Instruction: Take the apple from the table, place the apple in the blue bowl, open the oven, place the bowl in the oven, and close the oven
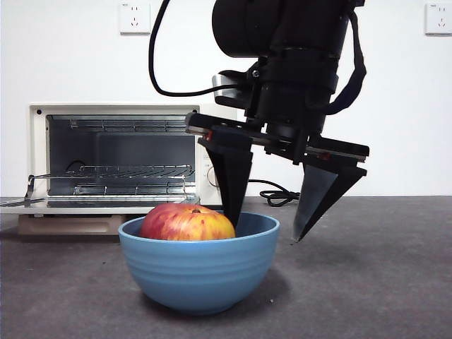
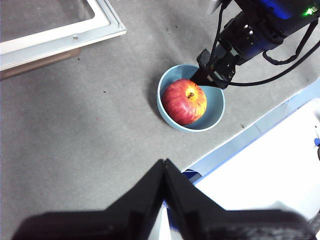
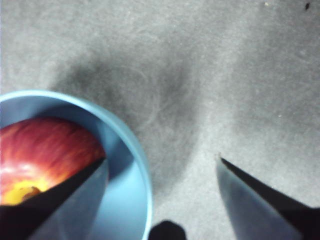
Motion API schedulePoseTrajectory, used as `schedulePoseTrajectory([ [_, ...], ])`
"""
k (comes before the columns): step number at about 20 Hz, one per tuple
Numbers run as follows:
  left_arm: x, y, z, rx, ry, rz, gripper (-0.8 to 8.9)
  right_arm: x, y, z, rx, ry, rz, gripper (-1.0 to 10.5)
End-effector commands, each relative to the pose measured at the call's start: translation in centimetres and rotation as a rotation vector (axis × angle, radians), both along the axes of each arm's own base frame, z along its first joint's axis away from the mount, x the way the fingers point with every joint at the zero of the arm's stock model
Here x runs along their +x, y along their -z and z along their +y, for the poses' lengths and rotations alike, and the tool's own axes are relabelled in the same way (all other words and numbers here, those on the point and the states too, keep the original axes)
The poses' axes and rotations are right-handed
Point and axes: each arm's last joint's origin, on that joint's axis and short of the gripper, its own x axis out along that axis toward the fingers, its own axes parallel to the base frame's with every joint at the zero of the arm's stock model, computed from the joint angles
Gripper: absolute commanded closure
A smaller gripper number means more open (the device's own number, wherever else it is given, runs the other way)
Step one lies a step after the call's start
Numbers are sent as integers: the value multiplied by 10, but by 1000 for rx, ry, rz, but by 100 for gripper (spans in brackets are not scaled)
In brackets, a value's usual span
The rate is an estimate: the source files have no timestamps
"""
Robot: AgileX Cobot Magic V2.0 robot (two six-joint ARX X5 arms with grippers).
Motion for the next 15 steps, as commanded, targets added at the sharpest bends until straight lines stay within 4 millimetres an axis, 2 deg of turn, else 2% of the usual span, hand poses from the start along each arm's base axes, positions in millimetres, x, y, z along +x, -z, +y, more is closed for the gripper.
schedulePoseTrajectory([
  [1,0,3,0,-3,1,11,818,1,6,2,-6,-11,6,898],
  [15,0,3,0,-3,1,12,818,7,1,8,56,-7,-52,954],
])
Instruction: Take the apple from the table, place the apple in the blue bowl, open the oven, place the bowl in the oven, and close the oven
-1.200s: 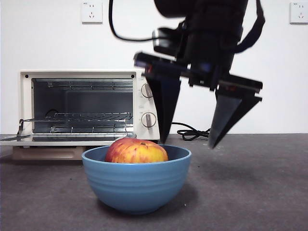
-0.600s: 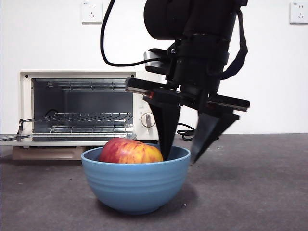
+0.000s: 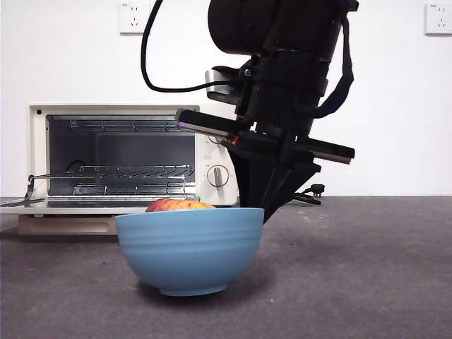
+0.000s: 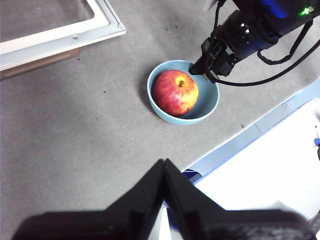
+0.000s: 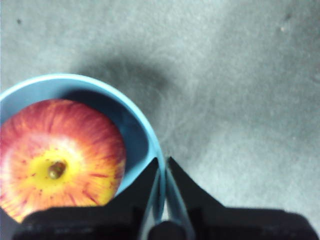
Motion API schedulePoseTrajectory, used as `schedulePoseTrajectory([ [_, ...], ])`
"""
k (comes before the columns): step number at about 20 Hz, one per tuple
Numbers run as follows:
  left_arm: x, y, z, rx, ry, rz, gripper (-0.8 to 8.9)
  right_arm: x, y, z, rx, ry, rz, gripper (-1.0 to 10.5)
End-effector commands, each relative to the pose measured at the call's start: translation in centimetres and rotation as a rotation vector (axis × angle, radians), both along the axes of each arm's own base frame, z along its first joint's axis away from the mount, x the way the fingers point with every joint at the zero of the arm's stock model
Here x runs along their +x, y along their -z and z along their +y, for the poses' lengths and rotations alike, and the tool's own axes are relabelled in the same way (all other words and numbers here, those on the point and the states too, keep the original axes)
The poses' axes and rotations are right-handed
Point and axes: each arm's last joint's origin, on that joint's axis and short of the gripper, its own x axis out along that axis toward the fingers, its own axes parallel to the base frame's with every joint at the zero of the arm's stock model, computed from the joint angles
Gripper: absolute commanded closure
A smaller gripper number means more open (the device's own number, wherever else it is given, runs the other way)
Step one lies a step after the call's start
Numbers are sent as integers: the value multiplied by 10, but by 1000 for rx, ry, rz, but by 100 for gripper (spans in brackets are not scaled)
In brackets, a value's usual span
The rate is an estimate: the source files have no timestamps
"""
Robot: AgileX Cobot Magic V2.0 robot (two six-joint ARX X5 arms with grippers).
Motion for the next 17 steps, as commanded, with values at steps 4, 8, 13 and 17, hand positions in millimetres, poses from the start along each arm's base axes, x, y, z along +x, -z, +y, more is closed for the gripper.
schedulePoseTrajectory([
  [4,0,2,0,-4,1,9,818,11,-19,13,82,27,-68,955],
  [8,1,2,-1,-8,1,-3,818,26,-58,26,189,45,-191,959],
  [13,4,0,-2,-17,1,-33,818,61,-86,58,243,55,-250,959],
  [17,4,-1,-2,-13,-4,-39,818,101,-93,99,250,93,-268,959],
])
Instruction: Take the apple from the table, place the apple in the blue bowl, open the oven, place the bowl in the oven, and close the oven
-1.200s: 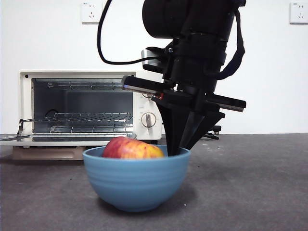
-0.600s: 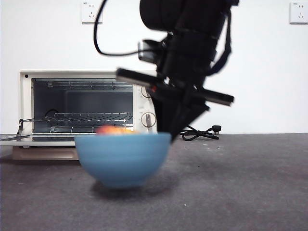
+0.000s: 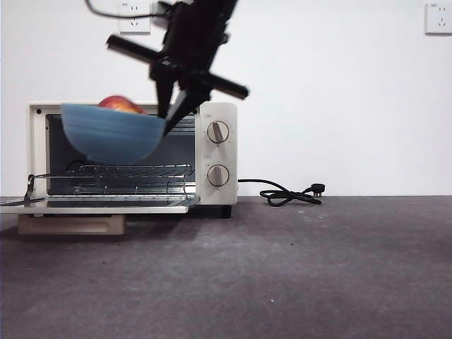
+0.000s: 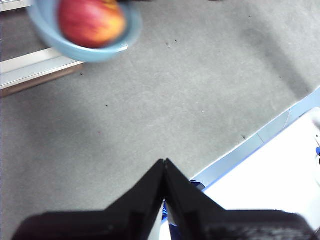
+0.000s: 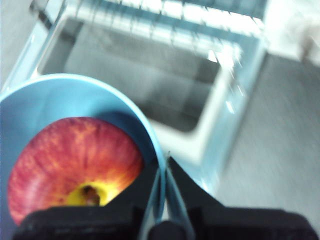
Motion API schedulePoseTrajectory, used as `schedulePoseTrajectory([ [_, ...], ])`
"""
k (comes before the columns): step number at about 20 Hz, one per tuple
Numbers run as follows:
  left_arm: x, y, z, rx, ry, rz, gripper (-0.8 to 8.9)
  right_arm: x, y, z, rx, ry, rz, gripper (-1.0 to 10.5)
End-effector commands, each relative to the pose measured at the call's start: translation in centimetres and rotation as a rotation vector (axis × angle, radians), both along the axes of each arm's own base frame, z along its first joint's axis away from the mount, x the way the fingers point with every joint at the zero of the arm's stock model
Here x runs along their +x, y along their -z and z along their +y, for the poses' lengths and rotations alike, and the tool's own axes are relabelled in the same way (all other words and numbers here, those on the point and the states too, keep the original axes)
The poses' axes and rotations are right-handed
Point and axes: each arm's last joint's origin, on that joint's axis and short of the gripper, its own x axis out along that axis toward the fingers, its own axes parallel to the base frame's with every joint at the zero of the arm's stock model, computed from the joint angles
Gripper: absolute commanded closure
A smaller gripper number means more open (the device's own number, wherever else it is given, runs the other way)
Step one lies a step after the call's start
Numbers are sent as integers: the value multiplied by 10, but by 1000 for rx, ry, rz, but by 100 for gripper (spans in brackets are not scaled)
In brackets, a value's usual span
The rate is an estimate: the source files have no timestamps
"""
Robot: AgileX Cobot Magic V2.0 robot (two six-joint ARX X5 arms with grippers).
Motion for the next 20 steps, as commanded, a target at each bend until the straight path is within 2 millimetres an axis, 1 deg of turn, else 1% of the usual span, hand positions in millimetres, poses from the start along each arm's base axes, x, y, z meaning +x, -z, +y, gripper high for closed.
schedulePoseTrajectory([
  [1,1,2,-1,0,-2,5,818,19,-9,17,48,33,-24,959],
  [3,1,3,0,2,-4,7,818,32,-12,27,63,42,-33,959],
  [5,0,3,0,19,-12,13,818,44,-11,31,77,57,-32,959],
  [7,0,4,0,25,-7,18,818,55,-6,32,86,67,-24,959],
  [11,0,4,0,25,-7,16,818,75,8,18,69,132,2,959],
  [13,0,4,0,25,-7,18,818,83,9,9,69,163,8,959],
  [17,1,4,0,26,-7,21,818,93,8,0,95,220,-4,959],
  [20,2,4,0,27,-7,24,818,98,16,-4,80,239,14,959],
])
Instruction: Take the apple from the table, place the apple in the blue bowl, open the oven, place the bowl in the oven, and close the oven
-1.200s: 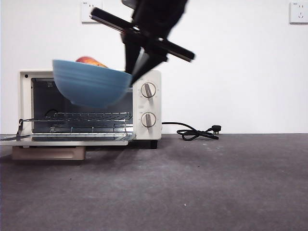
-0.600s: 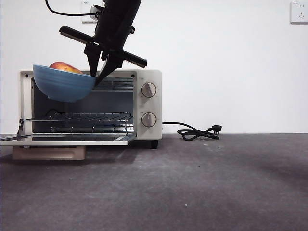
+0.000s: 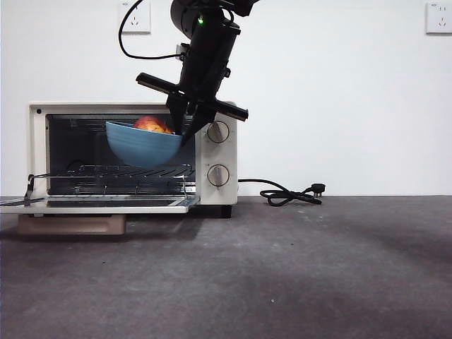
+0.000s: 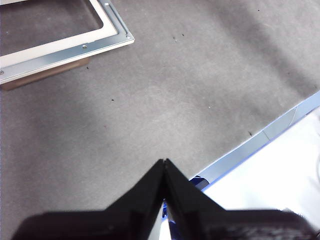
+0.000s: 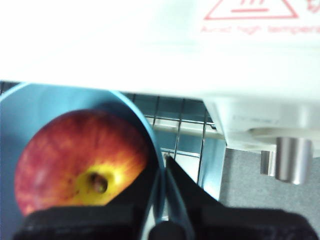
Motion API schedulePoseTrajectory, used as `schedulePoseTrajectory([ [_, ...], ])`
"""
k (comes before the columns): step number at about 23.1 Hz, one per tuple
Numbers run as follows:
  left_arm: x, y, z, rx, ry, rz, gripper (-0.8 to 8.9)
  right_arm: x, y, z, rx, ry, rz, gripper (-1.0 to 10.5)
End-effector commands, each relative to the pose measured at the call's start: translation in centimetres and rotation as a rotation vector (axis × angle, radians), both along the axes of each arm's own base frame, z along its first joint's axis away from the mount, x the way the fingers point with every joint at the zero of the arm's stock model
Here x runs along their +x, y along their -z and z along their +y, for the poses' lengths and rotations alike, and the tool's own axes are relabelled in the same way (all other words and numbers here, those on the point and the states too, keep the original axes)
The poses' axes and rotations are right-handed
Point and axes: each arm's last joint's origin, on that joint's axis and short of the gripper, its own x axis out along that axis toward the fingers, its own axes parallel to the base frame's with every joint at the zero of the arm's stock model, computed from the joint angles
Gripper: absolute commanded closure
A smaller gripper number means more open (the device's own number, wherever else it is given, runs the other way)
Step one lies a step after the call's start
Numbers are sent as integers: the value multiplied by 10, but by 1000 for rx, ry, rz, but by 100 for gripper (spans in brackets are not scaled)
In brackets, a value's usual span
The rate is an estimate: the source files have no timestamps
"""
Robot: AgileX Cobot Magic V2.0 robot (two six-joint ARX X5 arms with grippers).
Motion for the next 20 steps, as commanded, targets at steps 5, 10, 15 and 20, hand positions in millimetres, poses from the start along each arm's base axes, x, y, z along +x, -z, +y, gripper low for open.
schedulePoseTrajectory([
  [5,2,3,-1,6,7,13,818,10,18,2,-9,54,6,959],
  [10,2,3,-1,5,7,13,819,11,18,2,2,86,-13,959],
  [15,2,3,-1,5,7,13,819,12,18,2,1,95,-19,958],
  [20,3,3,-1,7,7,17,818,12,18,2,-5,104,-28,958],
])
